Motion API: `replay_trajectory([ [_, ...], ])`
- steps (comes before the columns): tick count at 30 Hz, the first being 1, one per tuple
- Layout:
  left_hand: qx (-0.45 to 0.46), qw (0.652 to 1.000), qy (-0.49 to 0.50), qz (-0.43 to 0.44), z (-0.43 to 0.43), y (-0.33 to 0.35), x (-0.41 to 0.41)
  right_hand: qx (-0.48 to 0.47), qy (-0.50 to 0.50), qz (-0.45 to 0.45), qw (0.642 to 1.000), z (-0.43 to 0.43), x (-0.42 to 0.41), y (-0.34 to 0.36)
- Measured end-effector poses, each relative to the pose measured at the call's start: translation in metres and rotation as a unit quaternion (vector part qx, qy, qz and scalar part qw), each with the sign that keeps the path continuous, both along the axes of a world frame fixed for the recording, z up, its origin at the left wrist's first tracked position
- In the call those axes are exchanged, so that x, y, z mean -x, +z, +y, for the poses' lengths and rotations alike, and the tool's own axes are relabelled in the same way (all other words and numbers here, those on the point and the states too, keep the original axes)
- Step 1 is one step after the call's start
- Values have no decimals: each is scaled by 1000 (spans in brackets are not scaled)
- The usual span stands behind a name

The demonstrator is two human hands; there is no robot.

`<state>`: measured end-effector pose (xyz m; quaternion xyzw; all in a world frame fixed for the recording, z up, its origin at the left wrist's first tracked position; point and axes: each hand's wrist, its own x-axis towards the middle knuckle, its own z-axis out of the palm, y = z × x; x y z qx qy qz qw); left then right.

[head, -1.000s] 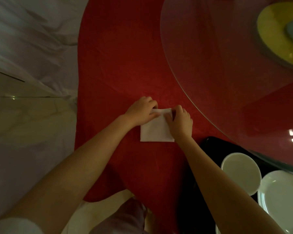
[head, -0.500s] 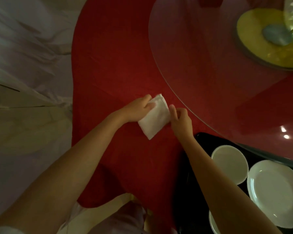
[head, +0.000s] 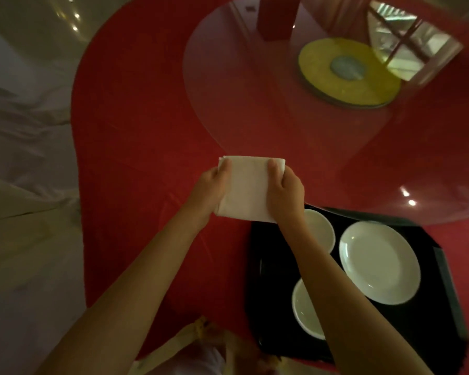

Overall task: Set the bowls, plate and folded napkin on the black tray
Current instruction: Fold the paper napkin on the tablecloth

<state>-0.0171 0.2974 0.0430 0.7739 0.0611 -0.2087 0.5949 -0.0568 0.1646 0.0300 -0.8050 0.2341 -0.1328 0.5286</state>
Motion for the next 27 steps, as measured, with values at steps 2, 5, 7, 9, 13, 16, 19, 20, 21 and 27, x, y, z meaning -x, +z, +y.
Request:
replay_trajectory([
  [2, -73, 992, -5, -103, -20, 6, 14, 29, -22, -2, 999, -14, 17, 6],
  [5, -81, 973, 11, -217, -49, 13, 47, 73, -59, -22, 995, -40, 47, 16],
  [7, -75, 965, 19, -252, -71, 14, 72, 105, -77, -26, 991, -60, 72, 20],
  [9, -75, 960, 21, -268, -95, 11, 100, 123, -85, -21, 989, -83, 102, 21],
  [13, -53, 970, -15, -237, -142, 1, 160, 105, -96, 17, 990, -129, 166, 8],
  [16, -39, 982, -30, -185, -172, -13, 204, 102, -107, 43, 988, -159, 211, -7],
  [19, -62, 985, -36, -158, -195, -29, 242, 123, -109, 58, 985, -183, 248, -20],
  [20, -74, 985, -32, -151, -202, -33, 253, 126, -104, 58, 985, -190, 258, -25],
  [21, -80, 986, -27, -144, -207, -37, 263, 124, -101, 58, 986, -196, 266, -29],
  [27, -113, 989, -91, -32, -210, -61, 287, 96, -47, 102, 989, -219, 298, -57],
])
